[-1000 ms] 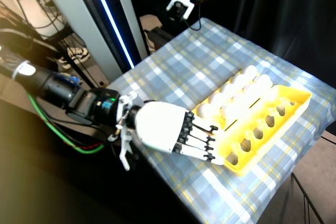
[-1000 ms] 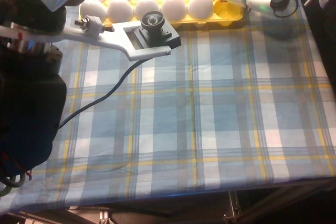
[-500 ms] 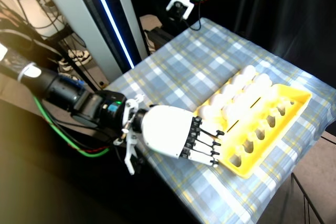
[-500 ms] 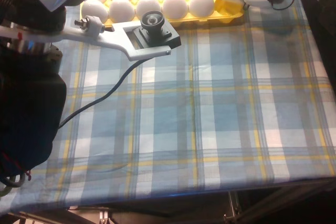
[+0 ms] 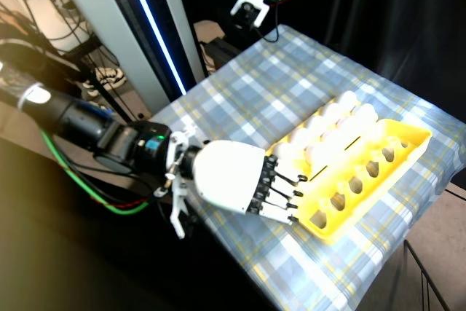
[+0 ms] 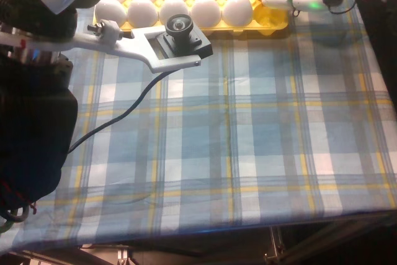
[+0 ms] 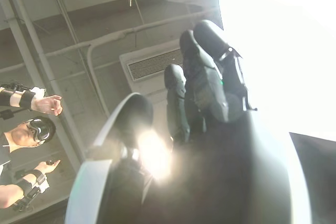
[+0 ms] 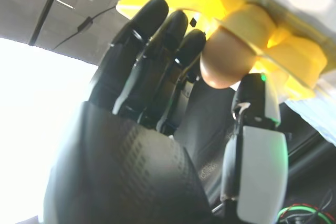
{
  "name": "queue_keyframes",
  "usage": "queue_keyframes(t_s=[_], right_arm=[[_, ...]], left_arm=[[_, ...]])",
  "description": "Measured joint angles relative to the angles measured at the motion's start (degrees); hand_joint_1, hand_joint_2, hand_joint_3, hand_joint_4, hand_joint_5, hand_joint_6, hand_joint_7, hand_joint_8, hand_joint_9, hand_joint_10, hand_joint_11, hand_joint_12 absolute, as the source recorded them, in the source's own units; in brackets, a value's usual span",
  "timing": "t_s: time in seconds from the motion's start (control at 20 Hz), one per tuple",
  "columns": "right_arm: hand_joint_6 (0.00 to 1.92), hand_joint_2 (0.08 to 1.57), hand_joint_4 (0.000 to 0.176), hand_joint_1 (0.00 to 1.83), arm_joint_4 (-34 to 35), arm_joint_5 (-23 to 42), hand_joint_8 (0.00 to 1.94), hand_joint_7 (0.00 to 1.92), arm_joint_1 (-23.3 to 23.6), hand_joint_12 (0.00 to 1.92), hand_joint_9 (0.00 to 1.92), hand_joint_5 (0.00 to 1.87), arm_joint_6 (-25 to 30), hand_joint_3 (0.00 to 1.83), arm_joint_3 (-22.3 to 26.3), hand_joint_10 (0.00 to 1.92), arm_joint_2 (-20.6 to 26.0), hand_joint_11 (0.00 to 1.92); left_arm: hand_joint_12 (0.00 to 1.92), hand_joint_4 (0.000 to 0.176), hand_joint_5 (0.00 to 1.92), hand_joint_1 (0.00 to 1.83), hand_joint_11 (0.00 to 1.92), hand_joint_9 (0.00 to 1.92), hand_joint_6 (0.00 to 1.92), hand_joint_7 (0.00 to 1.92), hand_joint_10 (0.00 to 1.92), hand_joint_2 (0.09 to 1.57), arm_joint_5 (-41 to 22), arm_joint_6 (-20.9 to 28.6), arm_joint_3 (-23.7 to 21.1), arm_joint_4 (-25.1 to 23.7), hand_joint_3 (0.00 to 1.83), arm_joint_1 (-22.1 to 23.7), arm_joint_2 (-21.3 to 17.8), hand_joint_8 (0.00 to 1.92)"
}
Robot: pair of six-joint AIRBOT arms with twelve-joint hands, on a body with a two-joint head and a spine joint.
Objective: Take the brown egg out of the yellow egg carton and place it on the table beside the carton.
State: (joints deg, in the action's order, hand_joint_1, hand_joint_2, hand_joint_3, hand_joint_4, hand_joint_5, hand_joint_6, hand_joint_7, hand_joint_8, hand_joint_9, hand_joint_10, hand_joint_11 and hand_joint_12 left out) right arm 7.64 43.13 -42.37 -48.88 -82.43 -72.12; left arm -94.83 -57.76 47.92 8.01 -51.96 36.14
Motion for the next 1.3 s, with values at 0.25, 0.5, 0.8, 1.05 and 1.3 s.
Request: queue_keyframes(t_s=[0.25,0.5,0.8,1.05,1.3], right_arm=[[1.02,1.11,0.036,1.22,-1.0,3.0,0.89,1.03,0.0,0.65,1.05,0.97,0.0,0.0,3.3,0.0,3.2,0.71],[1.04,1.12,0.0,1.22,-3.6,7.9,0.91,1.06,0.0,0.54,1.08,0.91,0.1,0.0,10.5,0.0,8.2,0.81],[1.08,1.12,0.0,1.22,-5.7,15.7,0.88,1.08,-4.9,0.46,1.06,0.88,0.2,0.0,16.5,0.0,11.7,0.61],[1.07,1.11,0.0,1.22,-6.2,19.7,0.62,1.16,-9.3,0.1,1.02,0.89,0.2,0.0,19.0,0.01,11.6,0.4],[1.0,1.1,0.0,1.26,-5.7,19.1,0.81,1.16,-12.0,0.05,1.04,0.88,0.2,0.0,18.7,0.01,8.2,0.38]], left_arm=[[1.18,0.0,0.57,0.48,0.17,0.52,0.03,0.41,0.01,1.57,0.0,0.0,0.0,-0.1,0.21,0.0,0.0,0.01],[1.21,0.0,0.53,0.59,0.21,0.56,0.01,0.34,0.01,1.57,0.0,0.0,0.0,-0.1,0.24,0.0,0.0,0.0],[1.21,0.0,0.36,0.67,0.2,0.68,1.54,0.38,0.03,1.55,0.0,0.0,0.0,0.0,0.05,0.0,0.0,0.0],[1.25,0.0,0.31,0.49,0.19,0.61,0.49,0.36,0.03,1.57,0.0,0.0,0.0,0.0,0.19,0.0,0.0,0.01],[1.27,0.0,0.34,0.63,0.14,0.61,0.46,0.35,0.01,1.57,0.0,0.0,0.0,-0.1,0.17,0.0,0.0,0.0]])
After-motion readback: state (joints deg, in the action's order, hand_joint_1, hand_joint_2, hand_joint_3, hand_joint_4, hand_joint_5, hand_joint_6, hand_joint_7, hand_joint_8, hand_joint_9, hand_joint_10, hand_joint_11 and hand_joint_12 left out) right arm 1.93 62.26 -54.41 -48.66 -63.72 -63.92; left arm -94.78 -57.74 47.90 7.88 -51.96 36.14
